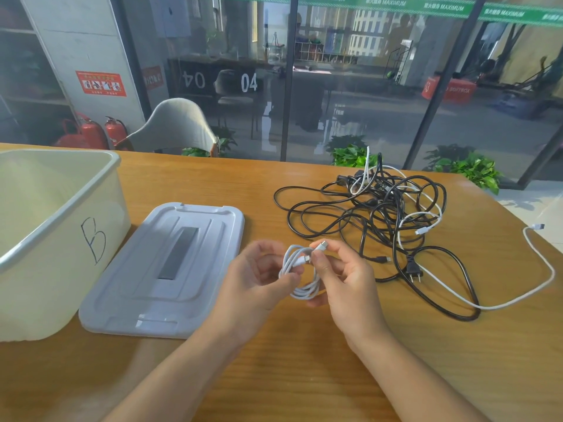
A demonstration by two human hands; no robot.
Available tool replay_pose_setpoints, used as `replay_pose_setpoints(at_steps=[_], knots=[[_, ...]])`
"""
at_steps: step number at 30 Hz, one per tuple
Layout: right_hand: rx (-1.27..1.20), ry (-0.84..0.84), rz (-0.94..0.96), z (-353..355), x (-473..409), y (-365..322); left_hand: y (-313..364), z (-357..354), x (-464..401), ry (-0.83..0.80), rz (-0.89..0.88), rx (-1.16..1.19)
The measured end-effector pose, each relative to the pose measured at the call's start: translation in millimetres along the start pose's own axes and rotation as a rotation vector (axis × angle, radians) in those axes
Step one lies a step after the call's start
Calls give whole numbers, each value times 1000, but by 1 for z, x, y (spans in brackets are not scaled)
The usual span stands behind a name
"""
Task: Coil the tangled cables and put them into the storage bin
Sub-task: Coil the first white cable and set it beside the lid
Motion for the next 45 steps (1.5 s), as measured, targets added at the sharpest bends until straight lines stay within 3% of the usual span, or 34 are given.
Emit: replay_pose_setpoints(at_steps=[4,8,16,24,30,40,45], knots=[[20,-69,-40,-4,-1,3,11,4,-2,-16,-58,-100],[82,-138,-2,-5,1,-4,20,2,1,-5,-175,-417],[178,-94,61,-3,3,-12,39,-6,12,74,-442,-748],[265,-72,84,-6,5,-16,40,-7,11,27,-486,-571],[278,-53,104,-8,4,-19,43,-2,17,104,-484,-418],[103,-10,158,5,6,-19,22,16,0,148,-182,33],[230,22,267,6,7,-29,18,20,-3,131,-136,-39]])
Point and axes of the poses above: each hand's wrist, its own x-axis away from the middle knuckle, its own z-axis out of the back of the hand, y = z × x, the point moved 9 cm from there along -x, towards the middle knuckle, and after that the axes turned 15 degrees about x, right-handed, at the moved point
